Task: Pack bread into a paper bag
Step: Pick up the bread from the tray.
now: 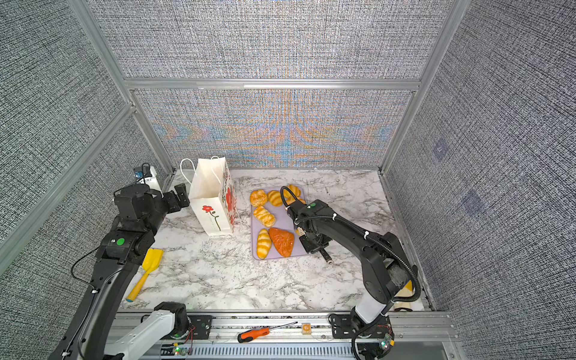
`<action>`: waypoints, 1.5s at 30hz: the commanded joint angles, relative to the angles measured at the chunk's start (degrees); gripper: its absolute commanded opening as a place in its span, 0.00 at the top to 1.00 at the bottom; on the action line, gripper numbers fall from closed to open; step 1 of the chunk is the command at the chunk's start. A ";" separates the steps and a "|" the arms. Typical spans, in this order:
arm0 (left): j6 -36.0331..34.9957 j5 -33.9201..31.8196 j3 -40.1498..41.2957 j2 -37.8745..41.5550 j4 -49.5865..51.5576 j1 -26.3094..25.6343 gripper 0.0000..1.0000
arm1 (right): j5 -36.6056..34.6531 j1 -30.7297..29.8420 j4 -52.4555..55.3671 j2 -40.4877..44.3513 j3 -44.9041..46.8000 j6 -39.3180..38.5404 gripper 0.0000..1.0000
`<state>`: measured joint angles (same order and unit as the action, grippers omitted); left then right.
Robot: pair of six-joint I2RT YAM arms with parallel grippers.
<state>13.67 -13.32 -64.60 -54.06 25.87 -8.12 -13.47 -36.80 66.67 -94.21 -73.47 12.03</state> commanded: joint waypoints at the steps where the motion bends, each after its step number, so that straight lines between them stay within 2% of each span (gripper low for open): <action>1: -0.75 1.37 -0.65 -0.58 1.36 0.86 0.02 | 0.61 0.22 -0.80 1.25 0.17 -0.41 0.78; 15: -0.07 7.97 -2.11 -6.23 0.60 4.45 0.05 | 6.33 0.85 -5.86 8.29 -0.34 -0.09 0.78; 27: -0.87 13.35 -3.16 -12.86 -1.34 6.80 0.21 | 13.15 1.59 -11.70 10.38 -0.88 -0.07 0.78; 33: -1.62 13.26 -3.60 -14.53 -0.74 6.91 0.30 | 14.68 2.65 -12.88 10.72 -0.89 -0.45 0.78; 40: -1.58 16.27 -3.23 -13.60 -1.54 6.96 0.32 | 15.16 3.40 -13.01 10.78 -0.71 -0.92 0.78; 45: -2.07 18.24 -3.96 -15.40 -0.91 6.92 0.38 | 14.97 3.58 -12.90 10.47 -1.21 -1.31 0.78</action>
<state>12.43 3.25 -68.07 -68.84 25.39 -1.30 1.34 -33.23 54.68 -83.72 -73.84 11.25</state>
